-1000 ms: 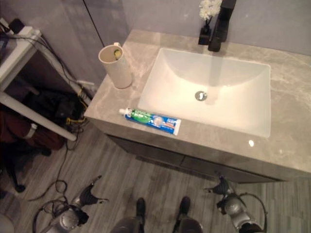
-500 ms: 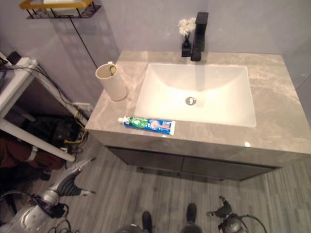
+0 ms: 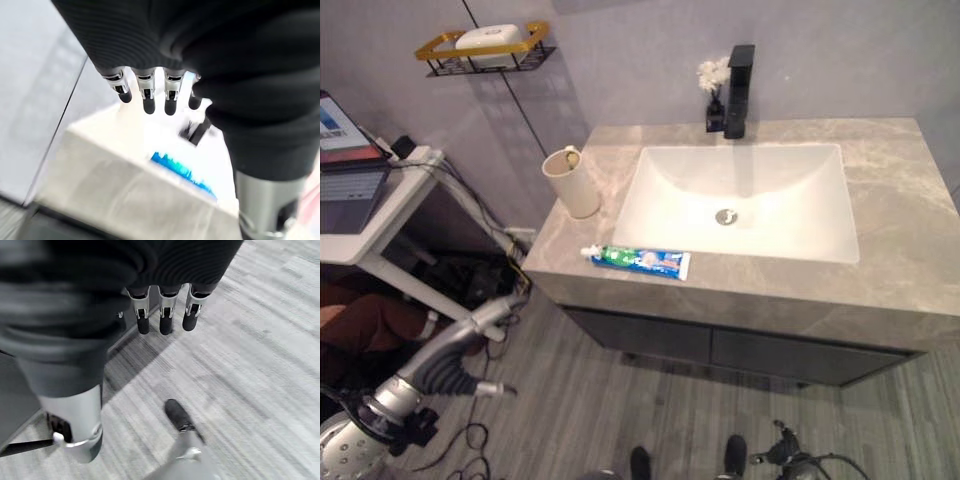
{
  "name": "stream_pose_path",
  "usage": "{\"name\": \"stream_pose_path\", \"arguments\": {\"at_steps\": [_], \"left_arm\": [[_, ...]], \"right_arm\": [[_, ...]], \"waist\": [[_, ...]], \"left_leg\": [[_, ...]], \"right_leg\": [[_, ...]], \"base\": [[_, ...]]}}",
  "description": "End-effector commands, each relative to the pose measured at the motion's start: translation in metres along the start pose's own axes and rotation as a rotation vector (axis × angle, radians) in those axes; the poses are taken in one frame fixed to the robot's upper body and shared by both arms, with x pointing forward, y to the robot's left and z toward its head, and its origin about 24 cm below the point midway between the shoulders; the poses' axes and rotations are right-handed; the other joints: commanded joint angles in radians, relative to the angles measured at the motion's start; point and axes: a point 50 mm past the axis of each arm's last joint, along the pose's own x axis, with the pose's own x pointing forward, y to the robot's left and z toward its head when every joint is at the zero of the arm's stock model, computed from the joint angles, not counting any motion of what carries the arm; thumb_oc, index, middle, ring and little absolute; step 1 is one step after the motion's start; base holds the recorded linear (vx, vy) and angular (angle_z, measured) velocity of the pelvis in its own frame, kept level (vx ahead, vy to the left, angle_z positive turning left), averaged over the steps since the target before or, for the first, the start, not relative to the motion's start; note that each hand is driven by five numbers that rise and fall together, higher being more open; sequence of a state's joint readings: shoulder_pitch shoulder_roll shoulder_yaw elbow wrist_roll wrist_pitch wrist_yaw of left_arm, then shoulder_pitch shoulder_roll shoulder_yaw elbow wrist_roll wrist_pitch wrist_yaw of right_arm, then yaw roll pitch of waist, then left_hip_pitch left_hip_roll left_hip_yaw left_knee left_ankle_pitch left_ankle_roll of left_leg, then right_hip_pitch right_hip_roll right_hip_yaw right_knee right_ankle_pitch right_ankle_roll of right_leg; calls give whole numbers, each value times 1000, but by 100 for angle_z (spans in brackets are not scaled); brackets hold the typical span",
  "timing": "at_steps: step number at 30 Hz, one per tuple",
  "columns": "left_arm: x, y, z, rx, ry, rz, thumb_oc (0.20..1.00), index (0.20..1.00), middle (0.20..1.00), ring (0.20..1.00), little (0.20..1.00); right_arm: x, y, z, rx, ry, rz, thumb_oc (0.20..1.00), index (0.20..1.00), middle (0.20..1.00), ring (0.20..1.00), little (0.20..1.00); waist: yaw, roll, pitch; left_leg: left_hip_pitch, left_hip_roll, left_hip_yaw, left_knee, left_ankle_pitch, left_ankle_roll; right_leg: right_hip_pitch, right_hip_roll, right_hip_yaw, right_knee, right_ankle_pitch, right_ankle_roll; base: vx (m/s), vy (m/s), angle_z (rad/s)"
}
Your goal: Put brush and paste in cup on sink, flatten towel.
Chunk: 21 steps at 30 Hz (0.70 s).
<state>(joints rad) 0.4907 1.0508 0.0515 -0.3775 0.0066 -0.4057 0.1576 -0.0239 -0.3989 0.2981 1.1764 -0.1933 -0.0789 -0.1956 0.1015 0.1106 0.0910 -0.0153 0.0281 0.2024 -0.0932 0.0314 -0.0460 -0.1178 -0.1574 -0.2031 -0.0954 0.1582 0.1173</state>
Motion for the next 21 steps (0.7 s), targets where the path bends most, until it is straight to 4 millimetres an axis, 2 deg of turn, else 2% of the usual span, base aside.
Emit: {"name": "stream_pose_path", "arguments": {"at_steps": [1, 5, 7, 9, 10, 15, 21], "left_arm": [[16, 22, 12, 39, -101, 105, 1000, 1000, 1000, 1000, 1000], [25, 24, 10, 27, -118, 159, 1000, 1000, 1000, 1000, 1000], [36, 20, 12, -2, -150, 201, 1000, 1000, 1000, 1000, 1000], [41, 19, 12, -11, -158, 210, 1000, 1000, 1000, 1000, 1000], [48, 16, 11, -31, -163, 231, 1000, 1000, 1000, 1000, 1000], [57, 7, 7, -75, -148, 224, 1000, 1000, 1000, 1000, 1000], [64, 0, 5, -87, -142, 217, 1000, 1000, 1000, 1000, 1000]], "right_arm": [[6, -5, 16, -8, -11, -30, 1000, 1000, 1000, 1000, 1000], [5, -5, 9, -27, 21, -26, 1000, 1000, 1000, 1000, 1000], [3, -5, -4, -40, 66, -24, 1000, 1000, 1000, 1000, 1000], [3, -5, -5, -38, 73, -24, 1000, 1000, 1000, 1000, 1000], [2, -6, -7, -33, 75, -29, 1000, 1000, 1000, 1000, 1000], [4, -11, -1, -20, 55, -50, 1000, 1000, 1000, 1000, 1000], [5, -13, 5, -13, 37, -57, 1000, 1000, 1000, 1000, 1000]], "waist": [[-12, -48, 28], [-20, -48, 31], [-33, -50, 30], [-35, -49, 29], [-49, -49, 27], [-72, -40, 22], [-77, -33, 20]], "left_leg": [[-61, 22, -53, 6, 38, -32], [-69, 28, -45, 6, 39, -35], [-77, 35, -44, 6, 39, -37], [-81, 37, -45, 6, 40, -38], [-88, 40, -43, 6, 40, -40], [-100, 46, -36, 6, 40, -40], [-112, 53, -20, 6, 41, -41]], "right_leg": [[14, -95, 22, 8, 59, 85], [-3, -92, 35, 8, 62, 83], [-13, -87, 43, 8, 61, 81], [-15, -86, 44, 8, 61, 80], [-21, -84, 46, 8, 60, 79], [-45, -76, 63, 8, 63, 79], [-70, -69, 85, 8, 69, 80]], "base": [[0, 0, 0], [3, -3, -4], [25, -23, -13], [15, -11, -8], [8, -4, -5], [8, 0, -6], [7, 4, -15]]}}
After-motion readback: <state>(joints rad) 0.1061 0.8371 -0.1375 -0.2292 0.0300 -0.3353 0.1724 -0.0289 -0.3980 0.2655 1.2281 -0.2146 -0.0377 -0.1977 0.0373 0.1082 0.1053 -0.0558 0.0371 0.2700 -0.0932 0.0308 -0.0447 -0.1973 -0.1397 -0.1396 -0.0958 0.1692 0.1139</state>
